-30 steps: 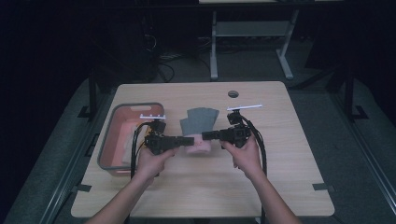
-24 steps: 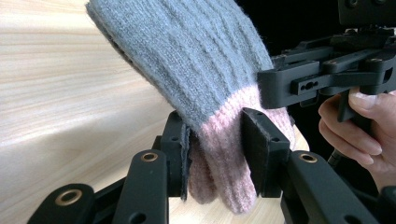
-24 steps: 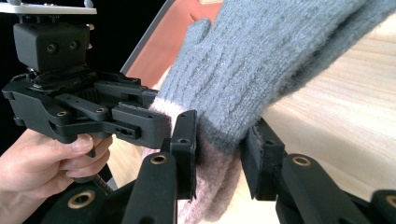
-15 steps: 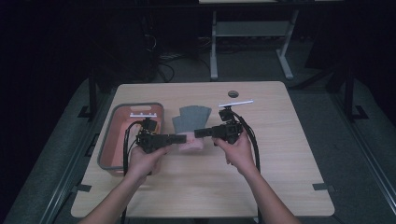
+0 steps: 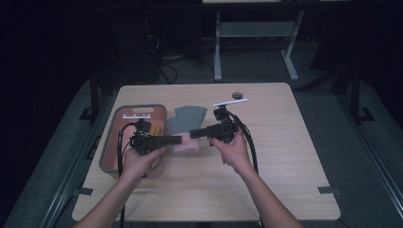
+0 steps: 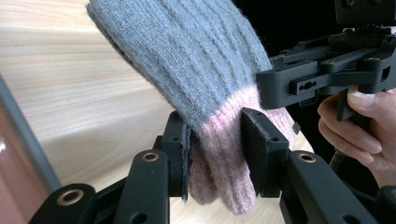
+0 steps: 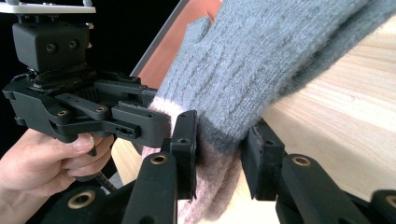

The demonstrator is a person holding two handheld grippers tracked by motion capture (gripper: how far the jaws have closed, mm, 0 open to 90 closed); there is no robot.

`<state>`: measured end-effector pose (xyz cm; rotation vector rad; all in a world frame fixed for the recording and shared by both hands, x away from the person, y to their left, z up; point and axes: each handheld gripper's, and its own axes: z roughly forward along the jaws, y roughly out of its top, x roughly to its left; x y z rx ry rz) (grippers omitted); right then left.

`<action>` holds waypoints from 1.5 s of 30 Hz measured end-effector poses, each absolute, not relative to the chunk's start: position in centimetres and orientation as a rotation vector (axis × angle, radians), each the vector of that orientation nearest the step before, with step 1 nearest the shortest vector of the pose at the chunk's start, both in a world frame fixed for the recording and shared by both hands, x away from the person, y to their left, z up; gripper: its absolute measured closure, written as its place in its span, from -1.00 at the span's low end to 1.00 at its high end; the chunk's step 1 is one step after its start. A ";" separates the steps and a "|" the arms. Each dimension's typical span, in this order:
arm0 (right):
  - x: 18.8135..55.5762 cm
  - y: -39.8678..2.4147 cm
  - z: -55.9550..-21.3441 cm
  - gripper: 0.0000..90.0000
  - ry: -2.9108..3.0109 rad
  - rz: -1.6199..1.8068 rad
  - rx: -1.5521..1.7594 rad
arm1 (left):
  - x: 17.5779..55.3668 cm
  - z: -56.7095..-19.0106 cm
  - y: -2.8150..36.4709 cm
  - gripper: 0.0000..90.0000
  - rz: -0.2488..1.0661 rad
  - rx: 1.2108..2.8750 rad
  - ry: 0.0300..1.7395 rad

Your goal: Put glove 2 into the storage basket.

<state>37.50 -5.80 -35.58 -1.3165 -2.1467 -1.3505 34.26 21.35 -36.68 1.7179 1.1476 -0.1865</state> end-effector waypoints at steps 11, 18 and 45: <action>38.2 -4.1 -35.3 0.51 -2.156 -1.343 -1.286 | 34.2 -36.3 23.0 0.42 -0.168 1.707 1.165; 38.6 -2.8 -35.1 0.51 -2.160 -1.337 -1.265 | 34.1 -36.1 24.2 0.42 -0.160 1.690 1.187; 39.5 2.5 -35.0 0.51 -2.184 -1.334 -1.175 | 33.5 -35.5 29.2 0.44 -0.110 1.679 1.239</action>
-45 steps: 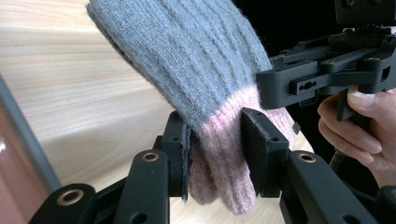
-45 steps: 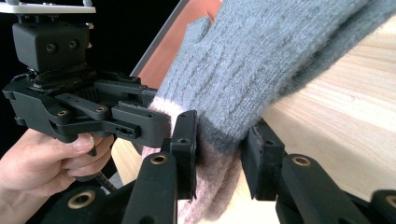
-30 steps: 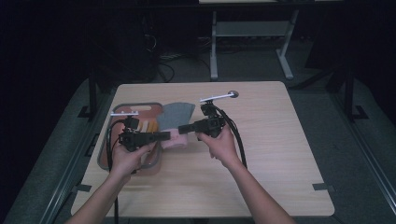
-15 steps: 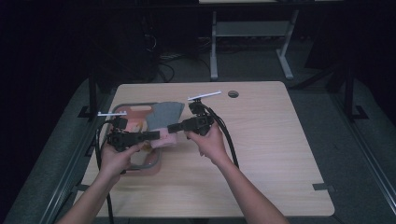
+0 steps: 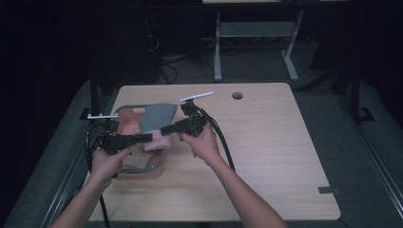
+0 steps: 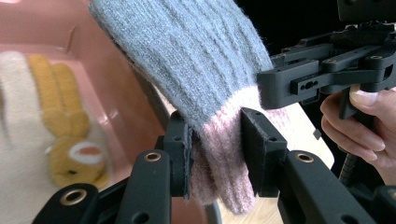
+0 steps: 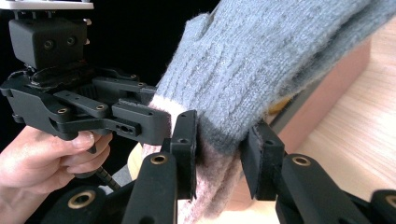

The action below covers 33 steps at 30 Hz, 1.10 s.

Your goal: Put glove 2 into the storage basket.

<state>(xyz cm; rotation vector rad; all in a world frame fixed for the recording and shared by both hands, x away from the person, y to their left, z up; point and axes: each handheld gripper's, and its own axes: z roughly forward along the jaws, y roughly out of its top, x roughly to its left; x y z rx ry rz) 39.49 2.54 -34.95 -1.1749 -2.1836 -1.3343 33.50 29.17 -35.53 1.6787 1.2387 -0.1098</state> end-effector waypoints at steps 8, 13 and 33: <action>39.8 4.2 -35.1 0.51 -2.185 -1.319 -1.152 | 33.4 -35.6 30.7 0.45 -0.101 1.672 1.260; 40.0 5.1 -35.2 0.51 -2.192 -1.317 -1.141 | 33.4 -35.6 31.6 0.45 -0.095 1.674 1.269; 40.9 8.4 -37.0 0.51 -2.192 -1.264 -1.130 | 33.5 -36.8 34.1 0.46 -0.085 1.680 1.346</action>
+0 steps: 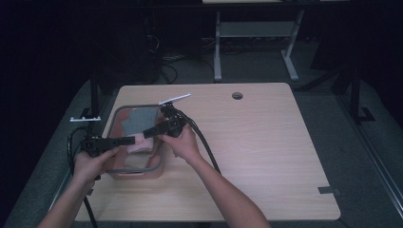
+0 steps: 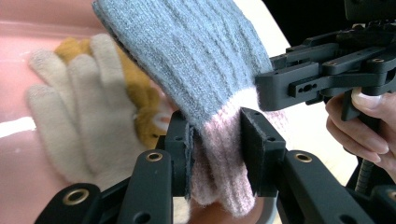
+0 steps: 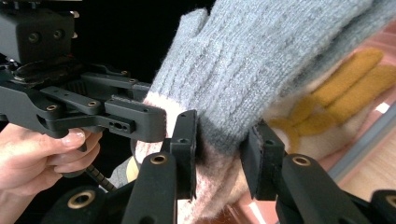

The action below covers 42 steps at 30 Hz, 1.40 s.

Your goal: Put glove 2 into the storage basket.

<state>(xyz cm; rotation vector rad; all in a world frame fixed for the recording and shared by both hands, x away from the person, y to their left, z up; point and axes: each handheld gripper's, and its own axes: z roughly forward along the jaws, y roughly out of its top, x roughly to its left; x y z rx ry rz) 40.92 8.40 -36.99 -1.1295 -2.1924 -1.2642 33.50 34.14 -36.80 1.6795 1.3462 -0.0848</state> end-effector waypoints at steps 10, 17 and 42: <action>41.2 9.8 -38.1 0.51 -2.220 -1.206 -1.143 | 33.8 -37.6 34.8 0.46 -0.092 1.719 1.405; 41.3 10.7 -38.8 0.50 -2.254 -1.153 -1.153 | 33.9 -38.4 34.9 0.46 -0.082 1.735 1.437; 40.9 10.6 -38.0 0.39 -2.394 -1.093 -1.181 | 34.1 -39.5 34.7 0.38 -0.001 1.842 1.515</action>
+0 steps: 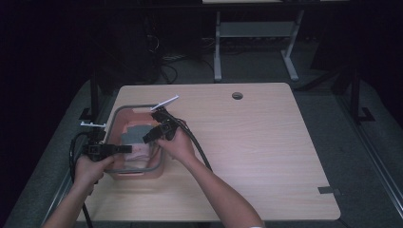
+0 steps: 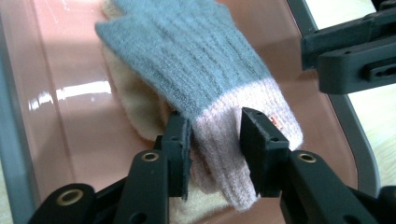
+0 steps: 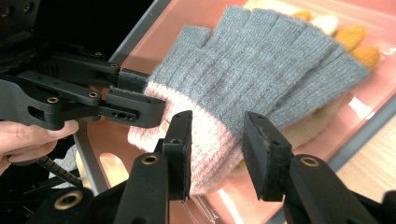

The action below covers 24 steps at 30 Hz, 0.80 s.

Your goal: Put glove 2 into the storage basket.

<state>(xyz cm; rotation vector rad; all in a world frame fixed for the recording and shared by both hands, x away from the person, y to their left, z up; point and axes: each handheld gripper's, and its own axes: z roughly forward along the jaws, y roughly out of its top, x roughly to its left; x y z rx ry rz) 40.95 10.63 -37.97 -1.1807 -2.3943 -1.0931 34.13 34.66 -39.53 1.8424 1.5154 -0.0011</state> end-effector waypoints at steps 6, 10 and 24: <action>40.8 9.9 -37.3 0.38 -2.385 -1.126 -1.172 | 34.2 -38.8 34.7 0.18 0.039 1.837 1.518; 40.8 9.3 -37.0 0.37 -2.374 -1.147 -1.170 | 34.1 -38.0 35.1 0.13 0.081 1.826 1.521; 40.4 5.8 -35.8 0.29 -2.334 -1.222 -1.197 | 33.8 -35.6 34.2 0.11 0.125 1.785 1.460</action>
